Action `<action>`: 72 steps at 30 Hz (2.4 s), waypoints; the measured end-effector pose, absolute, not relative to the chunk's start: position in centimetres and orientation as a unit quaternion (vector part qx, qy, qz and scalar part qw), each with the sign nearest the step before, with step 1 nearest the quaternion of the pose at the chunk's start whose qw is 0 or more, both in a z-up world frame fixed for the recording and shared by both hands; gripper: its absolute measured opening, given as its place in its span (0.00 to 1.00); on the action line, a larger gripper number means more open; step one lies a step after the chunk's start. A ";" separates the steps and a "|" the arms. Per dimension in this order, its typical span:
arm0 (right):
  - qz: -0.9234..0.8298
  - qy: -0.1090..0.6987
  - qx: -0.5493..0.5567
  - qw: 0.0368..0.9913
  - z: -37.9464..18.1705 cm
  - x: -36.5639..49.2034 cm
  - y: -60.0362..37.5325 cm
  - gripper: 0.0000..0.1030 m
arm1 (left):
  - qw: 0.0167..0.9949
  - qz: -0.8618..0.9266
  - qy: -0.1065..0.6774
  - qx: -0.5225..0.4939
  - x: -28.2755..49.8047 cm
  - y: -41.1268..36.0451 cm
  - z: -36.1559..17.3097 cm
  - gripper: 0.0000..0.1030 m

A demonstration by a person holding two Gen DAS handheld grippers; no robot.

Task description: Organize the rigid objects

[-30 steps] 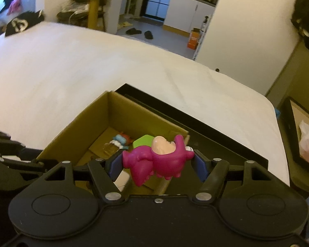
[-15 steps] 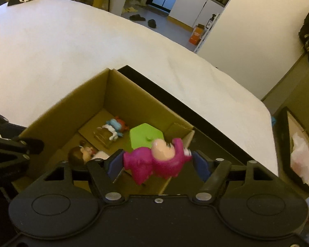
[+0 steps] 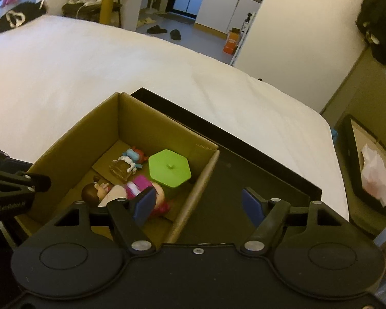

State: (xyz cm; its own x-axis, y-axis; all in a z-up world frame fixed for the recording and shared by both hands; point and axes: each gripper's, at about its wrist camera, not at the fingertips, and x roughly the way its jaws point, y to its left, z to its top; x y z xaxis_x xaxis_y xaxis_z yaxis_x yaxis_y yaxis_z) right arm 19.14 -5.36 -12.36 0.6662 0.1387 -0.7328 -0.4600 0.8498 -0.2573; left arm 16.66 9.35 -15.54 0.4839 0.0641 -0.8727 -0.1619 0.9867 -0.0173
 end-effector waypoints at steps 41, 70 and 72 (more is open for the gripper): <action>0.111 0.368 0.049 0.922 -5.0 12.7 -16.7 1.00 | 0.893 0.062 0.443 -0.052 11.0 5.9 -4.5 0.82; 0.068 0.352 0.065 0.931 1.1 5.5 -18.3 1.00 | 0.918 0.031 0.394 -0.035 3.1 4.7 3.0 0.97; 0.067 0.354 0.071 0.930 1.4 5.2 -18.4 1.00 | 0.918 0.026 0.395 -0.034 2.6 4.6 3.5 0.97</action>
State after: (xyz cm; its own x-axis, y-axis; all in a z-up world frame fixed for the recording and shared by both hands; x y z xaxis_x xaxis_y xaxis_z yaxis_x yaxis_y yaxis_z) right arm 5.17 -18.43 1.41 0.7399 0.1755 -0.6494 -0.0750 0.9809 0.1797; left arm 2.56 4.58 3.46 0.6870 0.0202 -0.7263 -0.0735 0.9964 -0.0418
